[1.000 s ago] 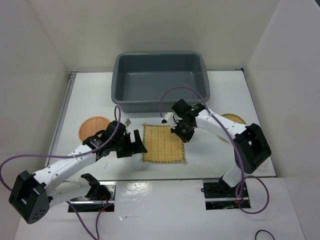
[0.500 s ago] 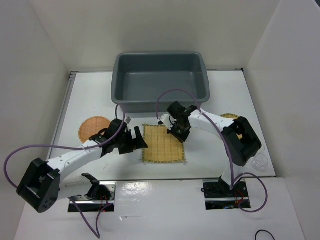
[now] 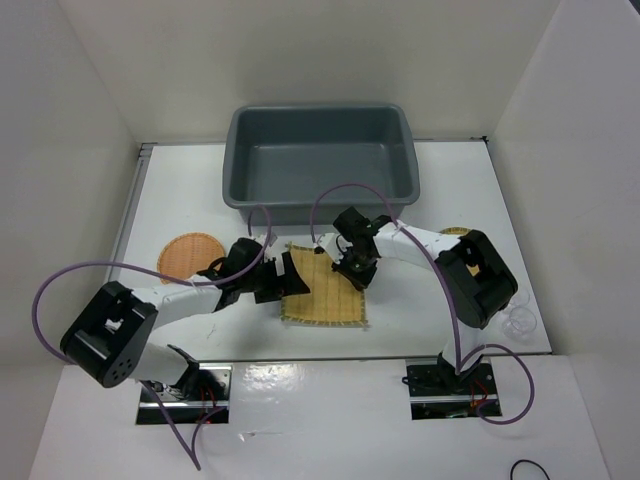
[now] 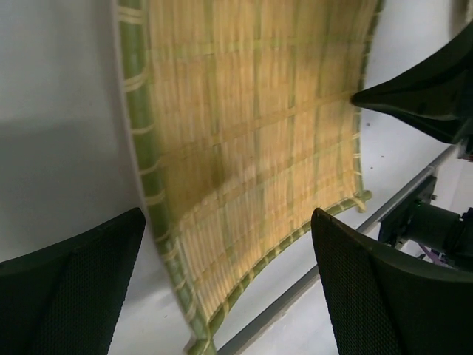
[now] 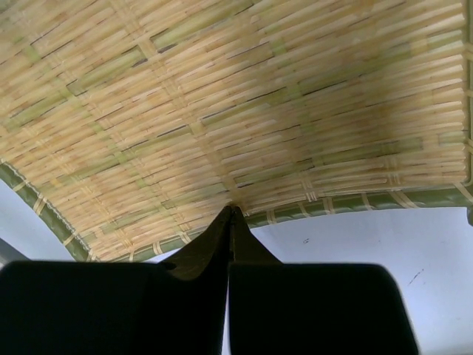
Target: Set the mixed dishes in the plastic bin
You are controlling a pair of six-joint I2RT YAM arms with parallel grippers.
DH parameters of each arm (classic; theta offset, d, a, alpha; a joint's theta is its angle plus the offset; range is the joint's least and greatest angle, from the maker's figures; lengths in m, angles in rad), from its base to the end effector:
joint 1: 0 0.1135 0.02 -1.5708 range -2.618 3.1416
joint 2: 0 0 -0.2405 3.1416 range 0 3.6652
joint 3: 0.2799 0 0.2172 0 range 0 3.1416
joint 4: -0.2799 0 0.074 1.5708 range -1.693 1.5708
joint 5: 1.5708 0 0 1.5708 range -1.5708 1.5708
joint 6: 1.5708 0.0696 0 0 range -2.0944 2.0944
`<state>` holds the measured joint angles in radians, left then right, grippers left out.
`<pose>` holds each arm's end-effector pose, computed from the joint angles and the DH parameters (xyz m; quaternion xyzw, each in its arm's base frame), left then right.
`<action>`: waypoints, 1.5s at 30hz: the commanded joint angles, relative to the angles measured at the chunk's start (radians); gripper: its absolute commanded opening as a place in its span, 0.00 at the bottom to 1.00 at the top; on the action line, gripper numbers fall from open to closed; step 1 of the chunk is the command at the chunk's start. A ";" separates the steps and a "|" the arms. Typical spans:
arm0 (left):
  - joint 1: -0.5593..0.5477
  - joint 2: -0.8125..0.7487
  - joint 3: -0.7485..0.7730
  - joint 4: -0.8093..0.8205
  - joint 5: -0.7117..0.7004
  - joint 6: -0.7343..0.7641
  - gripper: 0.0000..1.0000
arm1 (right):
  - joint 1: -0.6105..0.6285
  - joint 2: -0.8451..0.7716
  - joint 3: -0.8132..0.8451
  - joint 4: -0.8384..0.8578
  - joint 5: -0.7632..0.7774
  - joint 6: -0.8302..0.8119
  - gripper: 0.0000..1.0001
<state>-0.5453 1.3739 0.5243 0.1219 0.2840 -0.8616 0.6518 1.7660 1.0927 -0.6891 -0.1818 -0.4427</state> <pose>0.2130 -0.1520 0.1385 -0.0851 0.9011 -0.3605 0.2254 0.2283 0.1900 0.1268 -0.5234 0.8409 0.1006 0.0936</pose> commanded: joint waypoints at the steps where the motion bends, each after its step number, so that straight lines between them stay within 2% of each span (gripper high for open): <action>1: 0.002 0.030 -0.047 0.172 0.049 0.018 1.00 | 0.009 0.047 -0.047 0.066 -0.058 -0.010 0.00; 5: 0.002 0.065 -0.060 0.246 0.069 0.018 0.88 | 0.009 0.047 -0.047 0.076 -0.067 -0.010 0.00; 6: 0.002 0.065 -0.060 0.246 0.078 0.018 0.77 | 0.009 0.047 -0.047 0.076 -0.067 -0.010 0.00; 9: 0.002 0.056 -0.060 0.236 0.078 0.018 0.60 | -0.017 0.027 -0.047 0.076 -0.076 -0.019 0.00; 10: 0.002 0.041 -0.060 0.216 0.078 0.018 0.50 | -0.017 0.027 -0.047 0.076 -0.085 -0.019 0.00; 13: -0.007 -0.001 -0.050 0.156 0.041 0.027 0.35 | -0.040 0.004 -0.047 0.076 -0.094 -0.019 0.00; 14: -0.007 -0.024 -0.050 0.142 0.041 0.027 0.26 | -0.040 -0.005 -0.047 0.076 -0.094 -0.019 0.00; 17: -0.016 -0.068 -0.029 0.090 0.030 0.027 0.11 | -0.063 -0.014 -0.047 0.076 -0.094 -0.019 0.00; 18: -0.016 -0.082 -0.029 0.075 0.030 0.027 0.03 | -0.063 -0.014 -0.047 0.076 -0.094 -0.019 0.00; 19: -0.025 -0.110 -0.018 0.029 0.017 0.027 0.00 | -0.072 -0.026 -0.047 0.066 -0.094 -0.028 0.00; 24: -0.025 -0.242 0.023 -0.143 -0.005 0.027 0.00 | -0.145 -0.175 -0.047 0.066 -0.116 -0.037 0.00; 27: -0.025 -0.411 0.080 -0.259 -0.032 0.027 0.00 | -0.178 -0.279 -0.047 0.047 -0.096 -0.037 0.00; 30: -0.025 -0.546 0.127 -0.335 -0.065 0.015 0.00 | -0.207 -0.449 -0.047 0.017 -0.047 -0.027 0.00; 32: -0.013 -0.578 0.201 -0.388 -0.074 0.015 0.00 | -0.241 -0.581 -0.034 -0.001 -0.021 -0.018 0.01; 34: -0.002 -0.564 0.265 -0.418 -0.057 0.015 0.00 | -0.262 -0.704 -0.034 -0.010 0.016 0.014 0.02; 38: 0.007 -0.455 0.373 -0.407 0.003 0.015 0.00 | -0.352 -0.831 -0.086 -0.010 -0.017 0.033 0.05; 41: 0.007 -0.357 0.384 -0.407 0.026 0.027 0.00 | -0.382 -0.843 -0.097 -0.001 -0.009 0.044 0.05; 45: 0.007 -0.369 0.373 -0.370 0.001 0.001 0.00 | -0.391 -0.852 -0.122 0.030 0.047 0.071 0.06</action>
<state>-0.5415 1.0367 0.8734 -0.3241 0.2592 -0.8410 0.2768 0.9028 0.9920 -0.6727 -0.1818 -0.4061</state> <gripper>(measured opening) 0.054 0.061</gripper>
